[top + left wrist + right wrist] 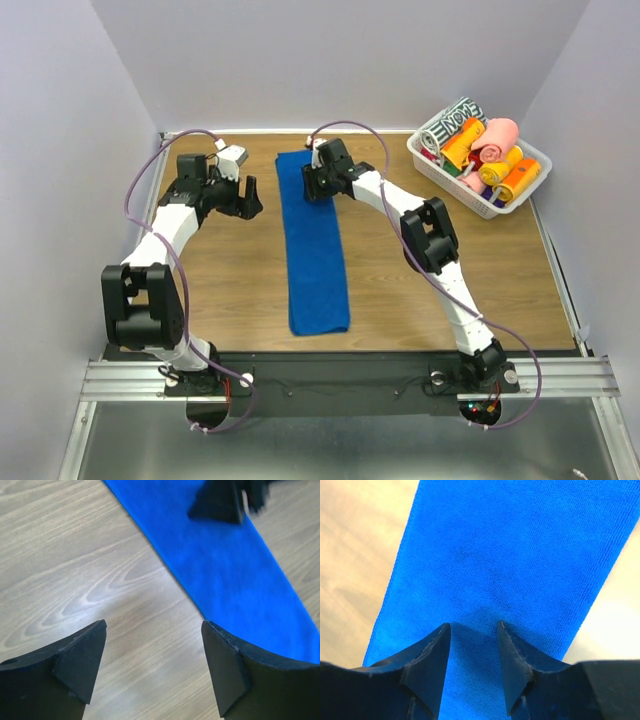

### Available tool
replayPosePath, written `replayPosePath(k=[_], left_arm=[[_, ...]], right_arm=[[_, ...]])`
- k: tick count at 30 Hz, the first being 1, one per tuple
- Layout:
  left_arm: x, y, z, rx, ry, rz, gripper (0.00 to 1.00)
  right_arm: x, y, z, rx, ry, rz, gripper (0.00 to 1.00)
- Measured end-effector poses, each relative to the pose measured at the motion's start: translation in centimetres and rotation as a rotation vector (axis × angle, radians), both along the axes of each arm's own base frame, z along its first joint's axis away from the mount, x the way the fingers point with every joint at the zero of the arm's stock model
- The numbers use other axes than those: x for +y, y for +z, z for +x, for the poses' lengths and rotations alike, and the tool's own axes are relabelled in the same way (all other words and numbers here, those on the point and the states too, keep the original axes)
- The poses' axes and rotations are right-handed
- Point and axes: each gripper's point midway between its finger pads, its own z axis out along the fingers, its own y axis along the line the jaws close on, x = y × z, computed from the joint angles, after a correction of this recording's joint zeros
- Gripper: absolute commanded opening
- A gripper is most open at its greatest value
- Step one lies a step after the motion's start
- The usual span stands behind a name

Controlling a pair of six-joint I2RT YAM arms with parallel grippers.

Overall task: Roll the towels
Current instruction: Fold the towel

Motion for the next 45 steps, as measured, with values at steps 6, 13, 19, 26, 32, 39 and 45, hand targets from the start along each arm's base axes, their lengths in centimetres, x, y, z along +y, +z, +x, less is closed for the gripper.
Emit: replayPosePath(k=[6, 13, 19, 26, 32, 39, 45], left_arm=[[-0.2, 1.2, -2.0, -0.074, -0.126, 0.074, 0.99], [-4.7, -1.0, -11.8, -0.169, -0.491, 0.278, 0.92], [-8.1, -2.8, -20.4, -0.364, -0.852, 0.447, 0.70], [-10.9, -7.7, -24.5, -0.336, -1.152, 0.589, 0.50], [-12.7, -10.9, -26.1, -0.275, -1.275, 0.660, 0.45], [-13.6, -13.0, -25.9, -0.206, -1.268, 0.676, 0.43], [-14.4, -12.9, -25.2, -0.224, -1.234, 0.661, 0.43]], right_arm=[[-1.6, 0.4, 3.1, -0.036, -0.015, 0.033, 0.82], [-1.8, 4.4, -2.2, 0.098, 0.115, 0.160, 1.00], [-3.1, 14.1, -8.5, 0.033, 0.204, 0.244, 1.00], [-6.6, 14.6, -12.9, 0.028, 0.216, 0.200, 1.00], [-10.2, 9.7, -14.0, 0.171, 0.157, 0.119, 1.00], [-11.9, 9.7, -12.9, 0.168, 0.118, 0.108, 1.00], [-12.4, 10.3, -12.5, 0.162, 0.110, 0.110, 0.99]])
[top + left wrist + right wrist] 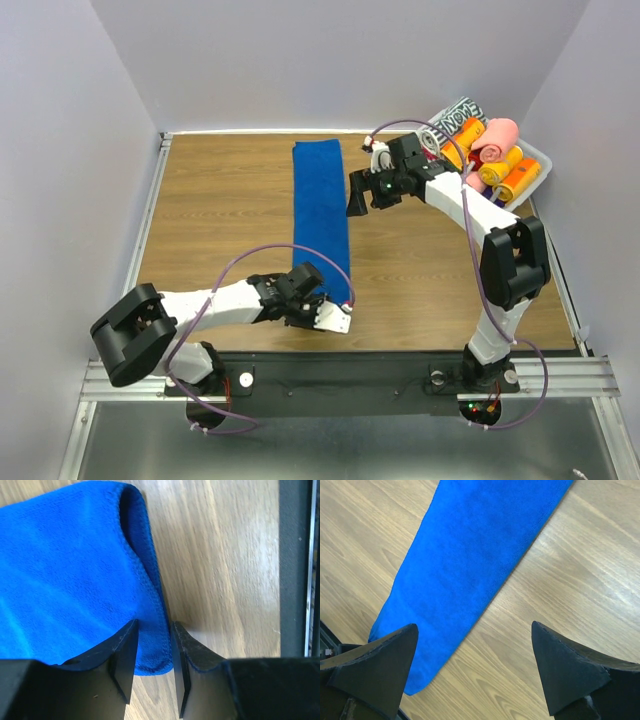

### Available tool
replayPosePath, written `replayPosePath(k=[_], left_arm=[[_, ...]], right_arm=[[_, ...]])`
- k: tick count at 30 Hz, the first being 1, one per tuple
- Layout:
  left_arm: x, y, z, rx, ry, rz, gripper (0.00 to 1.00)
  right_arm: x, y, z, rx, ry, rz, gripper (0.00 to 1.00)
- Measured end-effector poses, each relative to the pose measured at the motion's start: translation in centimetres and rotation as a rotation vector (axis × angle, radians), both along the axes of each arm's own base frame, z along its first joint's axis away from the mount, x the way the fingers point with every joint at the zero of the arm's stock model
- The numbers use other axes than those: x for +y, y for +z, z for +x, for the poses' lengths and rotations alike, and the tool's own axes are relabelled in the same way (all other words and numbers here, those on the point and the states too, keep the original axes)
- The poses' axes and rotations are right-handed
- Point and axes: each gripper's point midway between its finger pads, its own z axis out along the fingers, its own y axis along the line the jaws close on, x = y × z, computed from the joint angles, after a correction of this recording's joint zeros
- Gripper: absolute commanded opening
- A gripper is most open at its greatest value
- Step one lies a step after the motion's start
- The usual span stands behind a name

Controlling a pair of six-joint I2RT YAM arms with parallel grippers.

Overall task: Roll the towels
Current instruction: Fold the towel

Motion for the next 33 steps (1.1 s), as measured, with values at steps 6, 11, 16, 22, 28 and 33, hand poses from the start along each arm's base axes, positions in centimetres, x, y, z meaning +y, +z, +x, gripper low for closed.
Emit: replayPosePath(k=[6, 11, 16, 22, 28, 33], left_arm=[[-0.5, -0.1, 0.0, 0.011, -0.005, -0.008, 0.20], [-1.0, -0.3, 0.1, 0.028, -0.017, -0.004, 0.00], [-1.2, -0.2, 0.0, 0.040, -0.021, 0.002, 0.00], [-1.3, 0.6, -1.2, 0.112, -0.047, 0.018, 0.00], [-2.2, 2.7, -1.5, 0.150, -0.049, -0.016, 0.00], [-2.9, 5.0, 1.5, 0.150, 0.020, -0.071, 0.00]], right_arm=[[-0.4, 0.6, 0.4, -0.008, -0.010, 0.002, 0.98], [-0.9, 0.8, 0.8, -0.015, -0.014, -0.003, 0.97], [-1.5, 0.6, 0.9, -0.011, -0.020, -0.010, 0.97], [-1.8, 0.5, 0.8, 0.000, -0.020, -0.011, 0.97], [-2.0, 0.6, 0.8, -0.003, -0.019, -0.010, 0.97], [-2.3, 0.6, 0.9, -0.001, -0.023, -0.008, 1.00]])
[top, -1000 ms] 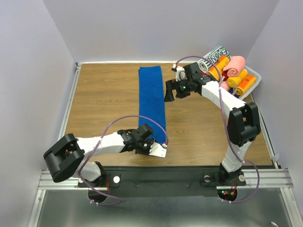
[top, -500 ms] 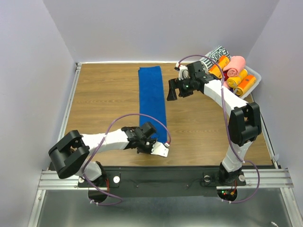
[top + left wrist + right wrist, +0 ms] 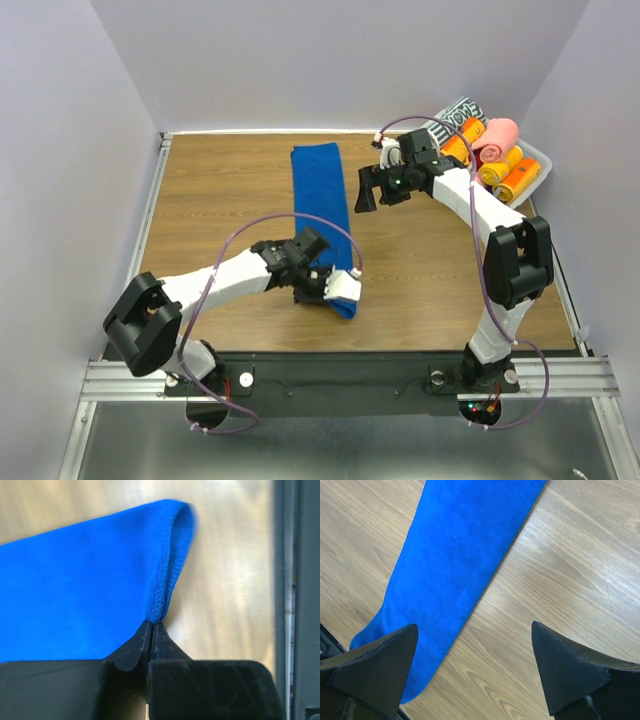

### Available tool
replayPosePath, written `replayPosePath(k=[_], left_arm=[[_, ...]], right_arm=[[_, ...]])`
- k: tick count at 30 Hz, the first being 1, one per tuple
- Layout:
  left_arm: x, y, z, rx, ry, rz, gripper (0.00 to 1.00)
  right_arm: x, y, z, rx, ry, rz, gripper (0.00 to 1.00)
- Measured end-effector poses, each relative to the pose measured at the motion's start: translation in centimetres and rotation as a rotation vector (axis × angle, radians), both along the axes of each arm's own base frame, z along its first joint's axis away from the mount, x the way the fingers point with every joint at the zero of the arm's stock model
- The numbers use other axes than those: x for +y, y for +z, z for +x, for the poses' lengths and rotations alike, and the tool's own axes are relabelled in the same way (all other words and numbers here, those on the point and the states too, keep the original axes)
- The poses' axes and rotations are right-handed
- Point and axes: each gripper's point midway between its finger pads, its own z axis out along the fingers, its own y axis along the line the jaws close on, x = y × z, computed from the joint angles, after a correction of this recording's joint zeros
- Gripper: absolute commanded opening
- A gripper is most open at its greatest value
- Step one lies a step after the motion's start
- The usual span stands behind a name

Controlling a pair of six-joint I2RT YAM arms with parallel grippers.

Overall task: Roll the towels
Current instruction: Fold the towel

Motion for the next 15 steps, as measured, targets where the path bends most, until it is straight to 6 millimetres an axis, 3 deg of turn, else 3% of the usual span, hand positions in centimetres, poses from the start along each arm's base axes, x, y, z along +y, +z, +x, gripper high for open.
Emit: replayPosePath(k=[15], left_arm=[[0.4, 1.8, 13.6, -0.029, 0.219, -0.035, 0.00]], right_arm=[[-1.9, -0.1, 1.0, -0.016, -0.028, -0.014, 1.00]])
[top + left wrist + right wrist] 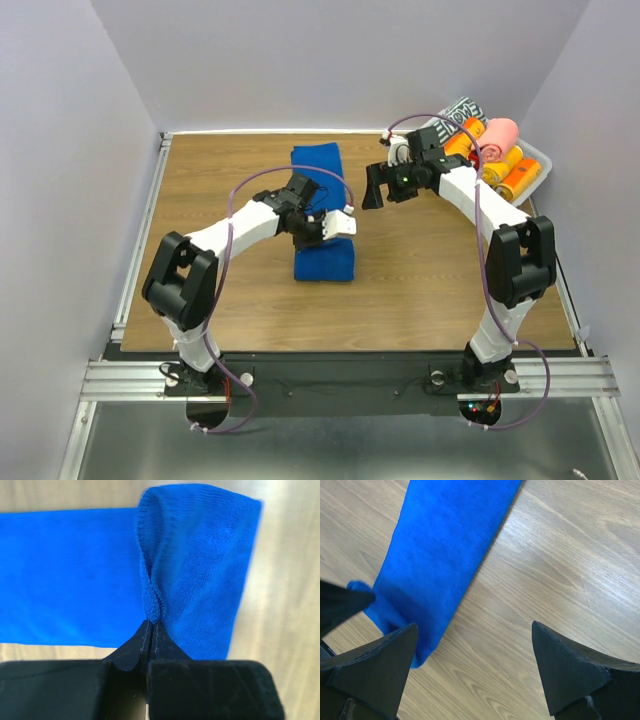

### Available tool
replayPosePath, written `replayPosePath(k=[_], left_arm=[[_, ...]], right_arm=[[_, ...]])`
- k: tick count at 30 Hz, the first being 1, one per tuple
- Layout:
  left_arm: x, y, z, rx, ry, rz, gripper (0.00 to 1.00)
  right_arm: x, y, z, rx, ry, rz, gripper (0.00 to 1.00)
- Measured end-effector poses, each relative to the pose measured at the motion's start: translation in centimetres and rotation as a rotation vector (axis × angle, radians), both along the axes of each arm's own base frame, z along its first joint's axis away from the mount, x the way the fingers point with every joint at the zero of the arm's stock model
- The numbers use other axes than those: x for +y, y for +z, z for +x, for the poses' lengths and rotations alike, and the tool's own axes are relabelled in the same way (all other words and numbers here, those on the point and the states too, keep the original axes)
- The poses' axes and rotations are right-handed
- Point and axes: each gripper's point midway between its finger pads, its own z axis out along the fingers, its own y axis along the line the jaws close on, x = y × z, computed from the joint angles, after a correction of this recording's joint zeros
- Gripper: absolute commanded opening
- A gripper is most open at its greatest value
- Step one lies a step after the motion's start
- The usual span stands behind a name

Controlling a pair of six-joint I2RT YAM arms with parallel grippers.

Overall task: Roll the towels
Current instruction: Fold the towel

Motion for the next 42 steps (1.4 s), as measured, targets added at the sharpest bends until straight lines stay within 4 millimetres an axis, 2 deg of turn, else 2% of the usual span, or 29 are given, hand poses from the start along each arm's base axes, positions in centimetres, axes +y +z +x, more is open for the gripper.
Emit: replayPosePath(k=[3, 7, 21, 32, 37, 40, 41, 42], left_arm=[[0.2, -0.3, 1.8, -0.007, 0.020, 0.002, 0.00], [0.4, -0.9, 2.9, -0.001, 0.032, 0.010, 0.00], [0.6, -2.5, 4.8, 0.000, 0.048, 0.035, 0.00], [1.0, -2.2, 6.4, -0.022, 0.074, 0.036, 0.00], [1.0, -2.8, 7.0, -0.026, 0.080, 0.051, 0.00], [1.0, -3.2, 7.2, -0.028, 0.083, 0.057, 0.07], [1.1, -3.2, 7.3, -0.030, 0.084, 0.058, 0.11], [1.1, -3.3, 7.3, -0.032, 0.085, 0.059, 0.21]], right_arm=[[-0.3, 0.0, 0.2, -0.002, -0.005, -0.001, 1.00], [-0.5, -0.1, 0.3, 0.000, -0.011, -0.002, 1.00], [-1.2, -0.4, 0.6, 0.009, -0.025, -0.003, 1.00], [-1.0, -1.1, 0.6, 0.026, -0.019, -0.001, 1.00], [-1.0, -1.3, 0.6, 0.032, -0.018, -0.001, 1.00], [-0.9, -1.3, 0.5, 0.033, -0.015, 0.003, 1.00], [-0.9, -1.3, 0.5, 0.034, -0.014, 0.004, 1.00], [-0.9, -1.3, 0.5, 0.035, -0.013, 0.005, 1.00]])
